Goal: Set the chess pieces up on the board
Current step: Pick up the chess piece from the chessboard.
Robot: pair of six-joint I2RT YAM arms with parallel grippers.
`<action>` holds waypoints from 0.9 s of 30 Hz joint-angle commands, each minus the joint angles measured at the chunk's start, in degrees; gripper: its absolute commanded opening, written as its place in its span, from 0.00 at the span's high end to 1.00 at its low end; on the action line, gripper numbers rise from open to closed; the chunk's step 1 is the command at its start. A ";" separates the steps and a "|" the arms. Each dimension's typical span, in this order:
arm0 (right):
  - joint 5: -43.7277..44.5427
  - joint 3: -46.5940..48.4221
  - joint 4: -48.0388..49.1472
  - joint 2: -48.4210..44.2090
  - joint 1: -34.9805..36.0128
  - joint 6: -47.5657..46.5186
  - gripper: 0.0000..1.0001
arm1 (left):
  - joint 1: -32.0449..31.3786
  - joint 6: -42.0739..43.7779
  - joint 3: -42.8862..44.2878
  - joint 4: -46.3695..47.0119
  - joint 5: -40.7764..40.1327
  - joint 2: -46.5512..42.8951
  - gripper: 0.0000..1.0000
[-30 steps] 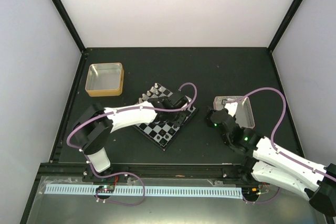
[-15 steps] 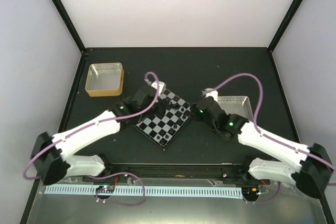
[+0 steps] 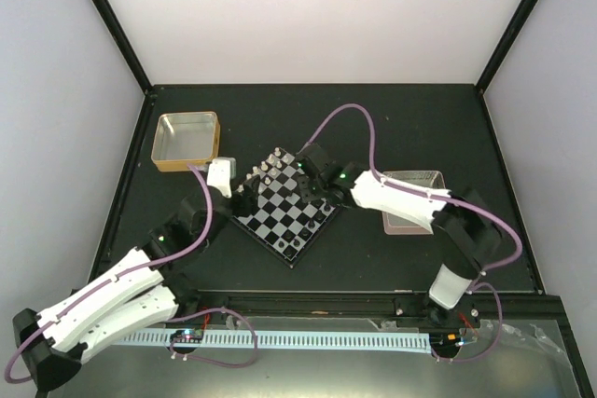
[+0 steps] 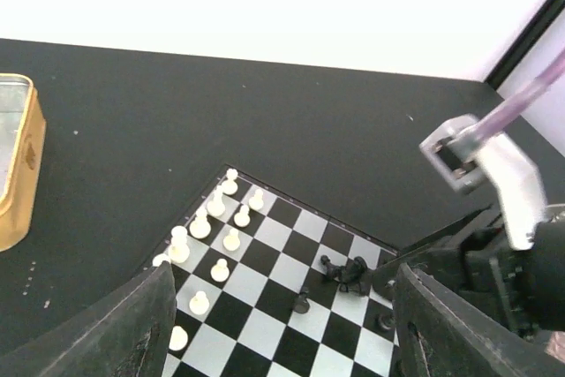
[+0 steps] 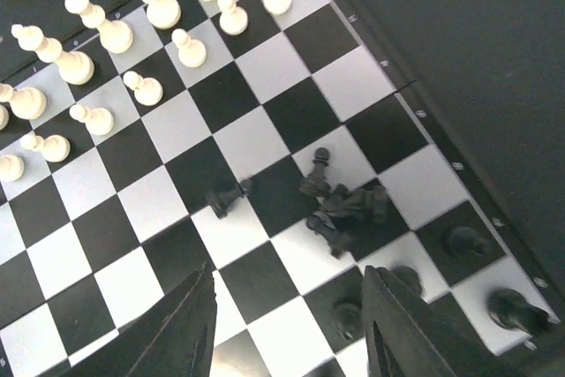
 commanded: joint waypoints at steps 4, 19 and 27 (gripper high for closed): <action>-7.06 9.01 -3.05 10.41 -0.34 -4.90 0.58 | 0.90 0.64 -0.60 0.72 -4.02 -2.23 0.30; 1.20 18.84 -8.91 21.61 2.63 5.18 0.61 | 1.52 -0.86 -1.08 -0.18 -5.03 -1.89 0.29; 4.13 22.58 -11.66 24.87 2.99 6.86 0.62 | 1.62 -1.01 -0.97 -0.09 -4.45 -1.37 0.29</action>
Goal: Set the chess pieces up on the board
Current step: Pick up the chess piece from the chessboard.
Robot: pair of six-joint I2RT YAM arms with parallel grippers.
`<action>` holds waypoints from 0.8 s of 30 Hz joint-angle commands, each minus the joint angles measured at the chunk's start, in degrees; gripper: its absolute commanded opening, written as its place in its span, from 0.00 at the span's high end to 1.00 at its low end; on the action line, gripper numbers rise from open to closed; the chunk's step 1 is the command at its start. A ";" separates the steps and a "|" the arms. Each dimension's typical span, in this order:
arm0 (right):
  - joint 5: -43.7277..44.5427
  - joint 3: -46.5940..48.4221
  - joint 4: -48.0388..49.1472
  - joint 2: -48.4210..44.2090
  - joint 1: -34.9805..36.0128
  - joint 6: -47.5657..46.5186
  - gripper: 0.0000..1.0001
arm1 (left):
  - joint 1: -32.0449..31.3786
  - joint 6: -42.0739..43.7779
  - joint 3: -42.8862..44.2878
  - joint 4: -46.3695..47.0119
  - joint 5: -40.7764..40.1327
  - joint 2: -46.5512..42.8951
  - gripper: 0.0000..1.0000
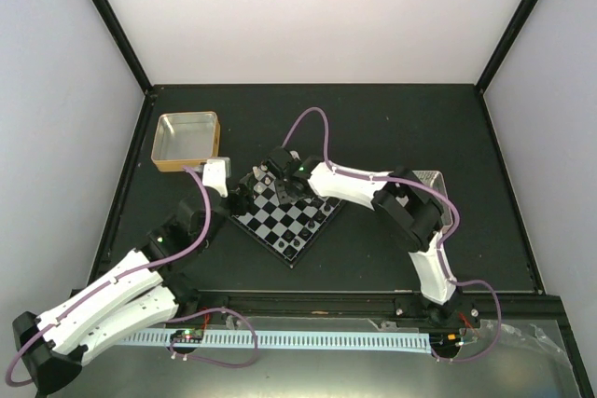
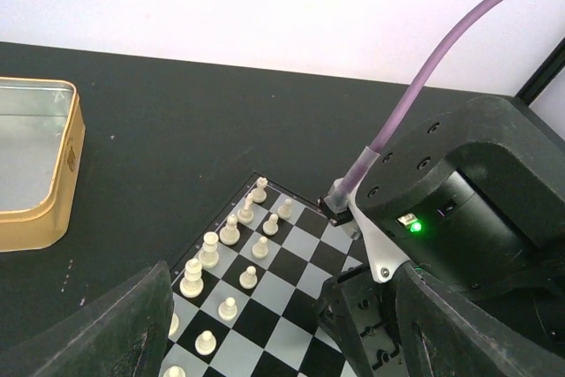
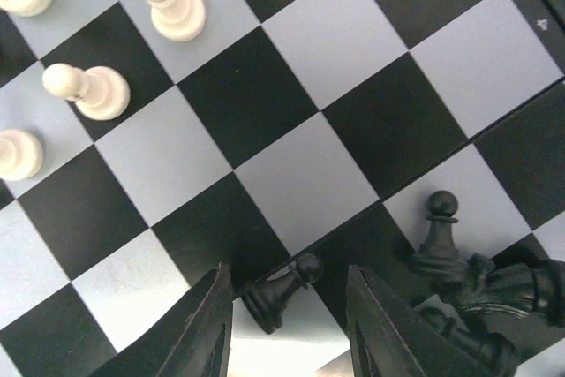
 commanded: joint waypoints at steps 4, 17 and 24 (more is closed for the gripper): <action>5.13 2.51 -2.77 1.69 0.18 2.90 0.61 | 0.42 -0.74 0.12 0.26 -0.37 1.02 0.29; 3.60 0.18 -2.66 1.14 0.23 3.77 0.62 | 0.50 -0.82 0.06 0.58 -0.70 1.69 0.29; 2.74 -2.72 -1.87 -0.64 0.27 3.92 0.59 | 0.59 -0.51 0.06 0.71 -0.94 1.84 0.29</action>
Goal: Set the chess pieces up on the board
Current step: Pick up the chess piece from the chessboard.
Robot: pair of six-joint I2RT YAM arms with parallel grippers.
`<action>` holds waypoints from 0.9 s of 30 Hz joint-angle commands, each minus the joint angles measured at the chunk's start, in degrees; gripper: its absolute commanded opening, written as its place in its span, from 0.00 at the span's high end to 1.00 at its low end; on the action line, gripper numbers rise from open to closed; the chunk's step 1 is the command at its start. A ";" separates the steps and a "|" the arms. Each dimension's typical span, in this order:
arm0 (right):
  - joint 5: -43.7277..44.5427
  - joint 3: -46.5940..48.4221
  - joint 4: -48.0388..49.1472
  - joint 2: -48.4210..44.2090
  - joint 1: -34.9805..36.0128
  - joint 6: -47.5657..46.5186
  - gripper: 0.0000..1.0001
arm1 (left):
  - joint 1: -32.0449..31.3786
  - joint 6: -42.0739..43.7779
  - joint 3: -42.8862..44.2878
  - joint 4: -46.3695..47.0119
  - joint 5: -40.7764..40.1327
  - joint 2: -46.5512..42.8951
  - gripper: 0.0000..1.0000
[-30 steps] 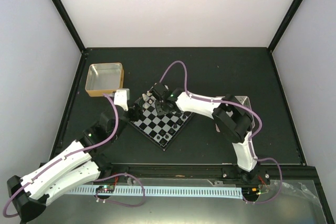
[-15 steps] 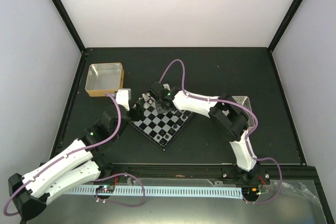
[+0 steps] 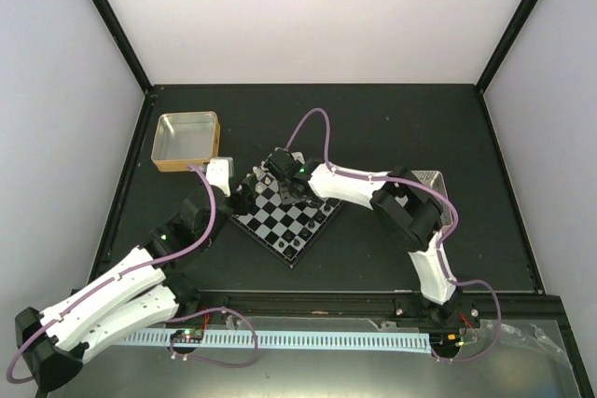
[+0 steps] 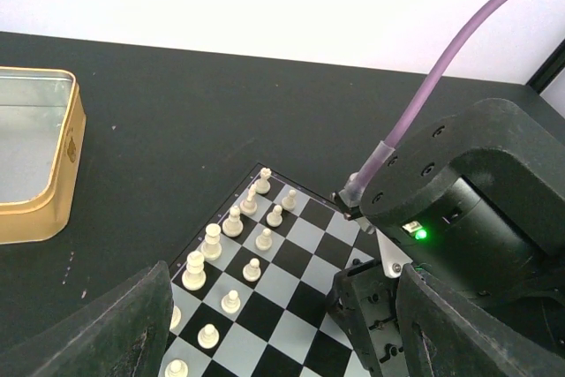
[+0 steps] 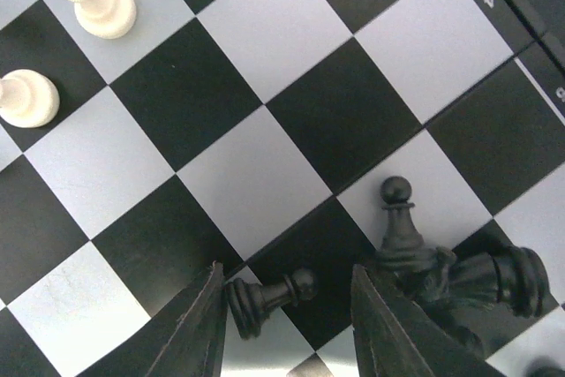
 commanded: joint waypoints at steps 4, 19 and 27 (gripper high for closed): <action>-0.71 -2.18 -0.24 -2.16 0.28 1.23 0.53 | 0.48 -0.51 -0.12 0.83 -0.88 0.19 0.29; 3.01 0.92 2.72 -1.28 0.16 6.12 0.60 | 0.57 -1.03 -0.29 -0.17 -1.14 -0.81 0.29; 5.67 3.51 1.70 0.54 0.20 6.67 0.56 | 0.66 -1.16 -0.38 -0.28 -0.97 -0.58 0.29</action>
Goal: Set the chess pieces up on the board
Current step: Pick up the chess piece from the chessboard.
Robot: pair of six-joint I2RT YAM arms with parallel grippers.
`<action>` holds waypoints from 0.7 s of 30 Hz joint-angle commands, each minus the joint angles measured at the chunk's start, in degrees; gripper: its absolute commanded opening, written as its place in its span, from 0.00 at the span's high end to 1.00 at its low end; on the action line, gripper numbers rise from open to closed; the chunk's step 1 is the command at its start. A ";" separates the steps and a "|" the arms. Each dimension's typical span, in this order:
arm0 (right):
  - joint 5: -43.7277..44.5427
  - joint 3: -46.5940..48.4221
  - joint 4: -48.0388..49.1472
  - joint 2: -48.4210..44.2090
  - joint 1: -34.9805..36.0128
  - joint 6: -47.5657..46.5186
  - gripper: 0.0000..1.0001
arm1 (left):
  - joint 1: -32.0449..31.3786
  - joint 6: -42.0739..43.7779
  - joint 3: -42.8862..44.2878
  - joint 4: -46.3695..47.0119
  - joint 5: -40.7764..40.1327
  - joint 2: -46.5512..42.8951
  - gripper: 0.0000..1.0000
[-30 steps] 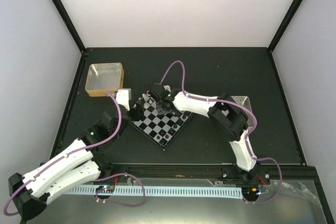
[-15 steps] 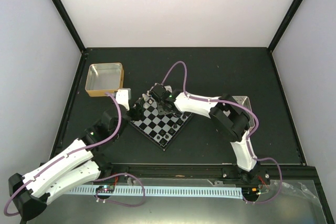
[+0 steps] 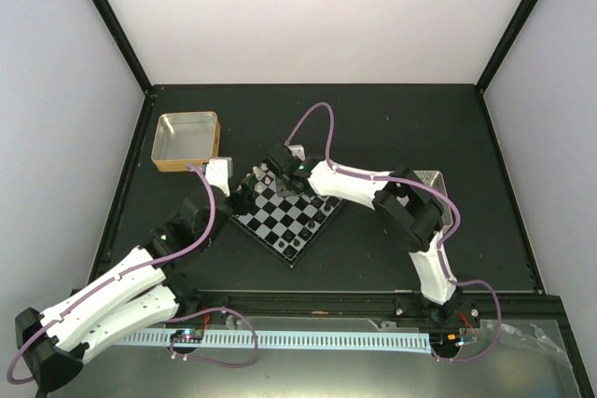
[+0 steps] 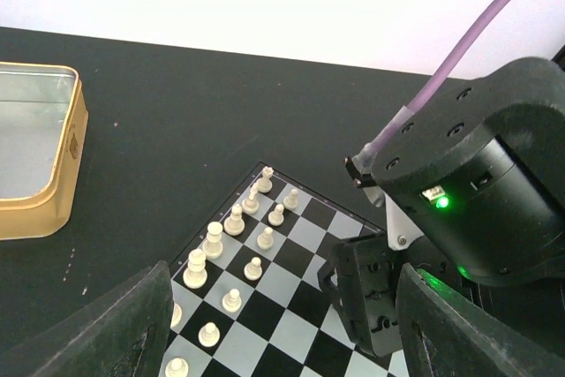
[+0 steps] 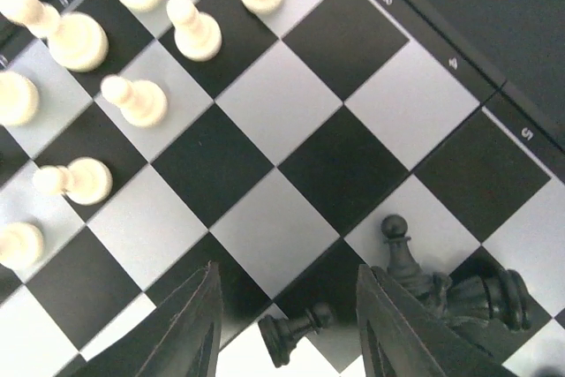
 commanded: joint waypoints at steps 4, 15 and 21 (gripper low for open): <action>6.68 3.98 -1.50 2.82 0.11 1.53 0.60 | 0.39 -0.70 -0.25 -0.34 -1.04 -0.77 0.29; 4.46 3.24 -2.84 3.56 0.26 0.65 0.65 | 0.53 -0.81 -0.78 -0.42 -1.47 -1.83 0.29; 3.51 1.42 -3.33 2.50 0.54 0.46 0.65 | 0.64 -0.72 -0.69 -0.09 -1.38 -1.42 0.29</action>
